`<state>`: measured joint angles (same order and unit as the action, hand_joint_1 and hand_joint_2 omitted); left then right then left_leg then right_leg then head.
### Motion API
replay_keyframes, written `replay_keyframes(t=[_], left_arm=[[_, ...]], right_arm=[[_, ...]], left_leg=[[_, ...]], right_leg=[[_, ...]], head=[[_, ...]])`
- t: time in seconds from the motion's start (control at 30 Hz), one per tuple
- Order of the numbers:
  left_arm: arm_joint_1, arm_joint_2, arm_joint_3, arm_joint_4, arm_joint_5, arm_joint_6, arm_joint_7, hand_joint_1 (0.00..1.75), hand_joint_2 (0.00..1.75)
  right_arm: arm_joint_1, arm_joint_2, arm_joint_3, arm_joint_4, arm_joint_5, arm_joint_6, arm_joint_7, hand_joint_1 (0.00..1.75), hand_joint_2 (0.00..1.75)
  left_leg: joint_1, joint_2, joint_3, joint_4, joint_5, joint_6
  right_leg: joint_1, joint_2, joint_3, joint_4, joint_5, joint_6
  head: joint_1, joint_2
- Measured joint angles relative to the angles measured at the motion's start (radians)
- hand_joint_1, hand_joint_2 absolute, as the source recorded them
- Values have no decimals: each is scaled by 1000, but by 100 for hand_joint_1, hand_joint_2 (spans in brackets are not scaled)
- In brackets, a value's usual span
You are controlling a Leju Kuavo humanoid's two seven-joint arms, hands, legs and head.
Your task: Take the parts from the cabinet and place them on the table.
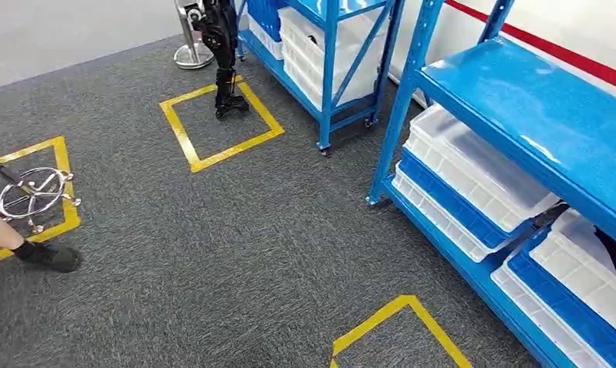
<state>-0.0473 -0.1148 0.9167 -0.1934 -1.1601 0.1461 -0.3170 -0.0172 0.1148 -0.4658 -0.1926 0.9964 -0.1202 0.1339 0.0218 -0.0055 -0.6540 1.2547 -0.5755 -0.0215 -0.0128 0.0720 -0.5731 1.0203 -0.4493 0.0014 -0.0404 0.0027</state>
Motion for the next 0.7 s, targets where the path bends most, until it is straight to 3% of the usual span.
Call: replay_keyframes(t=[0.03, 0.07, 0.1, 0.13, 0.23, 0.27, 0.3, 0.33, 0.4, 0.43, 0.47, 0.5, 0.53, 0.57, 0.6, 0.63, 0.7], left_arm=[[0, 0, 0, 0, 0, 0, 0, 0, 0], [0, 0, 0, 0, -1, 0, 0, 0, 0], [0, 0, 0, 0, -2, 0, 0, 0, 0], [-1, 0, 0, 0, -3, 0, -1, 0, 0], [-4, 1, 0, 0, -3, 0, -1, 0, 0], [-6, 1, 0, 0, -3, 0, -1, 0, 0], [-6, 0, 0, 0, -3, 0, -2, 0, 0], [-5, 0, 0, 0, -3, 0, -2, 0, 0], [-3, 1, 0, 0, -3, 0, -2, 0, 0], [-3, 1, 0, 0, -3, 0, -2, 0, 0], [-4, 1, 0, 0, -3, 0, -2, 0, 0], [-5, 1, 0, 0, -3, -1, -2, 0, 0], [-5, 0, 0, 0, -3, -1, -2, 0, 0], [-5, 0, 0, 0, -3, -2, -2, 0, 0], [-5, 0, 0, -1, -3, -2, -2, 0, 0], [-3, 0, 0, 0, -4, -2, -4, 0, 0], [-6, 0, 0, 0, -5, -2, -3, 0, 0]], right_arm=[[-1, 0, 0, 0, 0, 0, 0, 0, 0], [-1, 1, 0, 0, 0, 0, 0, 0, 0], [-1, 1, 0, 0, 0, 0, 0, 0, 0], [-2, 0, 0, 0, 0, 0, 0, 0, 0], [6, 0, -1, 0, 1, 0, 0, 0, 0], [6, 0, -1, 0, 1, 0, 0, 0, 0], [5, 0, -1, 0, 1, 0, 0, 0, 0], [2, 0, -1, 0, 1, 0, 0, 0, 0], [-1, 1, -1, 0, 1, 0, 0, 0, 0], [-1, 1, -1, 0, 1, 0, 0, 0, 0], [1, 1, -1, 0, 1, 0, 0, 0, 0], [2, 0, -1, 0, 1, 0, 0, 0, 0], [3, 0, -1, 0, 2, 0, 0, 0, 0], [2, -2, -1, 0, 3, 0, 0, 0, 0], [-2, -2, -1, 0, 3, 0, 0, 0, 0], [-6, -2, -1, 0, 2, -1, 0, 0, 0], [-5, -2, -3, 0, 1, -4, -2, 0, 0]], left_leg=[[2, -8, 39, -88, 51, 1], [7, -44, 77, -177, 94, 2], [11, -96, 85, -202, 81, 1], [7, -78, 84, -206, 87, 5], [-6, -49, 86, -213, 95, 24], [0, -34, 89, -225, 102, 35], [-3, -27, 91, -230, 103, 41], [-5, -13, 90, -230, 102, 47], [-8, 22, 89, -230, 100, 50], [-9, 35, 88, -230, 100, 50], [-9, 48, 89, -230, 99, 49], [-8, 60, 89, -230, 99, 48], [-8, 69, 90, -230, 97, 46], [-8, 81, 92, -229, 95, 42], [-17, 90, 96, -228, 91, 36], [-20, 100, 98, -228, 84, 26], [-16, 120, 112, -231, 81, 17]], right_leg=[[-1, 15, 3, 0, 0, 0], [-2, 29, 6, 1, -3, 4], [4, 38, 2, 4, -4, 9], [5, 48, -5, 5, -3, 16], [-6, 75, -25, -7, 6, 38], [-5, 36, -27, 11, 0, 38], [1, -25, -47, 45, -21, 36], [1, -48, -83, 108, -54, 31], [-2, -60, -172, 277, -118, 27], [-3, -61, -193, 318, -124, 33], [-5, -62, -187, 304, -112, 43], [-6, -67, -156, 246, -86, 54], [-7, -78, -112, 163, -56, 63], [-7, -112, -45, 49, -24, 69], [-3, -165, -16, -5, -16, 60], [1, -157, -8, -8, -9, 55], [5, -135, -22, -3, -1, 39]], head=[[0, 0], [0, 0], [0, 0], [1, 0], [0, 0], [2, 0], [3, 0], [6, 0], [6, 0], [6, 0], [7, 0], [7, 0], [8, 0], [7, 0], [8, 0], [8, 0], [6, 0]])
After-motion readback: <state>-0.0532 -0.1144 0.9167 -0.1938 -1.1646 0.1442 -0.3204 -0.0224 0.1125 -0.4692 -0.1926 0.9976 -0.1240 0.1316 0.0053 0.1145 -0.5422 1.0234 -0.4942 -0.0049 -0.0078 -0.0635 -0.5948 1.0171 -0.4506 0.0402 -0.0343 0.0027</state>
